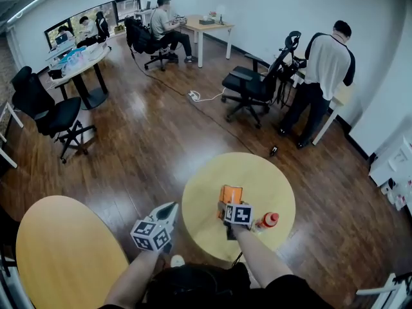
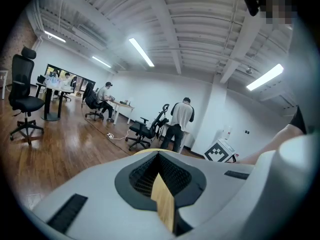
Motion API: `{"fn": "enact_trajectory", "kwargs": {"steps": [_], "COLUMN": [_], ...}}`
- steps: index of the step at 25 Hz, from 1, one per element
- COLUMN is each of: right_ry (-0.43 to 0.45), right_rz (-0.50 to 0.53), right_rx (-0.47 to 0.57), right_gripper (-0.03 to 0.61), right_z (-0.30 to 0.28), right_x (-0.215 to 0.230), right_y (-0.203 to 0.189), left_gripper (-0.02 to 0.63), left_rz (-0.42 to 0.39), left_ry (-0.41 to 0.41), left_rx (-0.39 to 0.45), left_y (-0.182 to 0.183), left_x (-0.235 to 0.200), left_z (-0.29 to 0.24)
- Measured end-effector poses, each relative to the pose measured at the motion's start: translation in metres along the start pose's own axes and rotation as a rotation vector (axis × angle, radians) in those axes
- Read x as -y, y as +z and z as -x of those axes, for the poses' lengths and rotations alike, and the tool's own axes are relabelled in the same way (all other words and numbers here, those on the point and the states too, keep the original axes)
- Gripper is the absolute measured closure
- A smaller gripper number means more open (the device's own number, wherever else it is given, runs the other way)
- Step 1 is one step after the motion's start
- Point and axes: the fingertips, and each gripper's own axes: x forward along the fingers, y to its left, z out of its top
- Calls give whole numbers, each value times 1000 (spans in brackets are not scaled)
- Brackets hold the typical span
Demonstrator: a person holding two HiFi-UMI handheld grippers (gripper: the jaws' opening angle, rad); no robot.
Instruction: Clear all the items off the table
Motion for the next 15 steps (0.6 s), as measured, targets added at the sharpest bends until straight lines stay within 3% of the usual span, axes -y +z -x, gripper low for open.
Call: {"fn": "enact_trajectory", "kwargs": {"steps": [3,7,11,15], "right_ry": [50,138,231,338], "right_rz": [22,121,273,383], "right_rx": [41,34,-16,-13], "right_gripper": [187,187,187,187], "right_z": [5,0,-4,11], "right_x": [-14,-53,-132,-212], "right_y": [4,-6,-25,-49], "left_gripper": [614,614,614,614], "left_rz": [-3,27,50,71], "left_ry": [53,207,379,523], "left_rx": [42,81,122,223], "left_y": [6,1,2,4], "left_x": [1,-12,-37,-58], "left_z": [20,74,156,250]}}
